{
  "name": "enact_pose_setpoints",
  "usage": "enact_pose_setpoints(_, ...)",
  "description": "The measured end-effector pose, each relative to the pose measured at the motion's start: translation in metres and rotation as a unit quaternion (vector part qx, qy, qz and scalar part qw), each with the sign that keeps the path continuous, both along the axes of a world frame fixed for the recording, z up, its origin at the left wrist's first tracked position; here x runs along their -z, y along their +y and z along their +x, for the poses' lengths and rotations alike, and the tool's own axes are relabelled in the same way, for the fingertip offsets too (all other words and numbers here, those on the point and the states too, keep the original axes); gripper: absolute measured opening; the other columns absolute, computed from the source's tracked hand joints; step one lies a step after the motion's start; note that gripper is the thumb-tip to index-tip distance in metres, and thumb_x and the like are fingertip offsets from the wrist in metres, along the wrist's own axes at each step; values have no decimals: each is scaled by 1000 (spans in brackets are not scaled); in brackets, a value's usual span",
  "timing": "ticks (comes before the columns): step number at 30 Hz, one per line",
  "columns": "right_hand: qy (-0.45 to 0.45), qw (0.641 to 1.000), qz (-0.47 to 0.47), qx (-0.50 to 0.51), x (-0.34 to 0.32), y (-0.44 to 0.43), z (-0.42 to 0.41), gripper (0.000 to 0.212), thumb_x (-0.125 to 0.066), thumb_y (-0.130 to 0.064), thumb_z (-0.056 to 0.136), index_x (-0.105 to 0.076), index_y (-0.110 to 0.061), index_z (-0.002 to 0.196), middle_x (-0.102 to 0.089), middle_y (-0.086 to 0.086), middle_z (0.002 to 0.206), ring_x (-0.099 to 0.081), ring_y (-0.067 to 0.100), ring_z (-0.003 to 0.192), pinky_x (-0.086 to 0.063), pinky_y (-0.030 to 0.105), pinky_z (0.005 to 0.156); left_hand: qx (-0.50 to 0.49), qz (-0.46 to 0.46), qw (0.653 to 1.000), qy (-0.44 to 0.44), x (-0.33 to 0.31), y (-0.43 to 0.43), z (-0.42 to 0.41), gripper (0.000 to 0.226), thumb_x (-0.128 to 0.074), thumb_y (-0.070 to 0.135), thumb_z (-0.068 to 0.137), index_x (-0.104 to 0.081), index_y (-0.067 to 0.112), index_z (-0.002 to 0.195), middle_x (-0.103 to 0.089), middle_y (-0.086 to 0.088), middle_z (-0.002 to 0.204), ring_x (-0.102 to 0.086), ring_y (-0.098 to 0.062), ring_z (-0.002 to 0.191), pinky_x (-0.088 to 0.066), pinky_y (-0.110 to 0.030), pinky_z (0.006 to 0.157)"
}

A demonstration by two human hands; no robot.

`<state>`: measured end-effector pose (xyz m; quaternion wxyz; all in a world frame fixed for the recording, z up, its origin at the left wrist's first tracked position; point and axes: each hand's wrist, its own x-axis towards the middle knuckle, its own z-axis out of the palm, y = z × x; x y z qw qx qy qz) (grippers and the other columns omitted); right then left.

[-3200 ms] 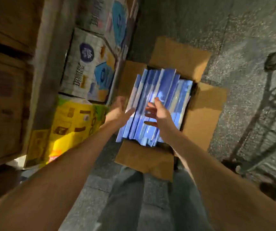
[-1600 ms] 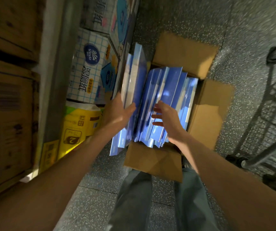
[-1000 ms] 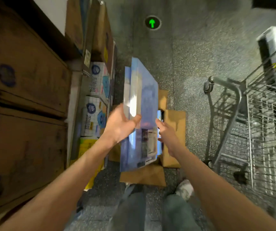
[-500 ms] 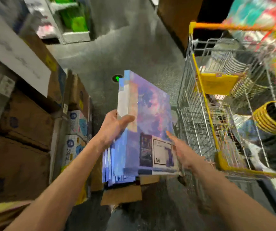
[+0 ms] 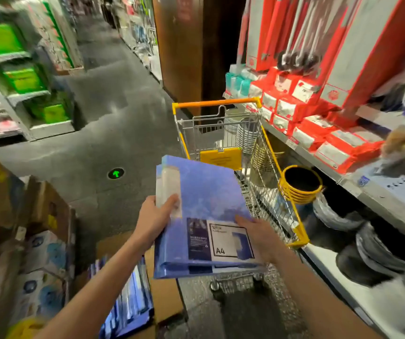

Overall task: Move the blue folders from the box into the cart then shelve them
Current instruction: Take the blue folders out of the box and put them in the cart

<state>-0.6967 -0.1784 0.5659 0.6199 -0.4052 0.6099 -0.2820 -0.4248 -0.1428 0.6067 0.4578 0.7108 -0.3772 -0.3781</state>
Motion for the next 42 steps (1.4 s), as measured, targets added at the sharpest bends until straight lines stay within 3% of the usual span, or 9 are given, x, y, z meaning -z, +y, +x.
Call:
enact_pose_setpoints(4, 27, 999, 2, 43, 3, -11, -47, 23, -69, -23, 93, -70, -1, 96, -74, 16, 79, -71, 23, 55, -54, 29, 45, 37, 11, 999, -36, 18, -29, -44, 46, -59, 55, 89, -64, 11, 105, -71, -1, 95, -70, -18, 83, -50, -32, 60)
enact_pose_setpoints(8, 76, 996, -3, 50, 28, -39, -80, 42, -77, -45, 81, -76, -4, 90, -76, 17, 87, -74, 32, 80, -60, 53, 74, 67, 17, 996, -56, 43, -70, -77, 41, -60, 50, 93, -64, 10, 103, -71, -3, 94, -68, -19, 81, -44, -32, 57)
enact_pose_setpoints(13, 103, 992, 31, 64, 59, -86, -94, 50, -75, -48, 82, -70, -5, 109, -75, 5, 105, -69, 21, 96, -54, 39, 91, 60, 22, 997, -37, 87, -129, -98, 34, -64, 39, 93, -66, 10, 110, -71, -7, 102, -69, -25, 91, -54, -40, 72)
enact_pose_setpoints(18, 116, 987, 80, 71, 69, -134, -95, 28, -67, -31, 94, -64, -7, 109, -69, 3, 112, -63, 12, 87, -47, 27, 75, 71, 64, 995, 9, 115, -190, -102, 38, -66, 39, 92, -66, 7, 113, -71, -5, 106, -69, -25, 94, -53, -37, 75)
enact_pose_setpoints(23, 127, 985, 103, 54, 92, -172, -103, 24, -64, -33, 96, -60, -11, 106, -64, -5, 83, -50, 4, 61, -42, 23, 56, 76, 123, 989, 34, 136, -240, -103, 30, -67, 33, 92, -67, 7, 107, -73, -8, 100, -69, -26, 88, -52, -35, 69)
enact_pose_setpoints(29, 127, 976, 174, 43, 124, -216, -101, 29, -69, -28, 93, -70, -6, 112, -73, 0, 101, -67, 20, 95, -53, 37, 91, 81, 183, 978, 64, 160, -293, -108, 33, -64, 36, 92, -63, 13, 115, -71, -5, 106, -69, -28, 92, -56, -38, 75)
enact_pose_setpoints(34, 170, 966, 194, 31, 161, -263, -96, 12, -64, -21, 97, -65, -14, 87, -67, -7, 80, -54, 3, 67, -40, 11, 47, 78, 218, 972, 37, 193, -338, -109, 31, -62, 28, 95, -56, 9, 120, -64, -5, 104, -64, -23, 83, -45, -29, 63)
enact_pose_setpoints(39, 171, 961, 218, -13, 246, -313, -93, 14, -70, -16, 91, -77, -5, 99, -75, 10, 103, -68, 23, 91, -55, 32, 86, 22, 292, 954, 67, 243, -383, -106, 28, -64, 10, 89, -61, 8, 117, -73, -12, 108, -70, -27, 86, -60, -36, 76)
enact_pose_setpoints(42, 166, 958, 232, 31, 274, -336, -82, 12, -69, 1, 88, -73, -9, 84, -75, 10, 94, -65, 15, 74, -50, 25, 70, -3, 327, 944, 47, 274, -403, -104, 22, -61, 2, 90, -66, -2, 111, -70, -16, 99, -66, -25, 75, -49, -23, 59)
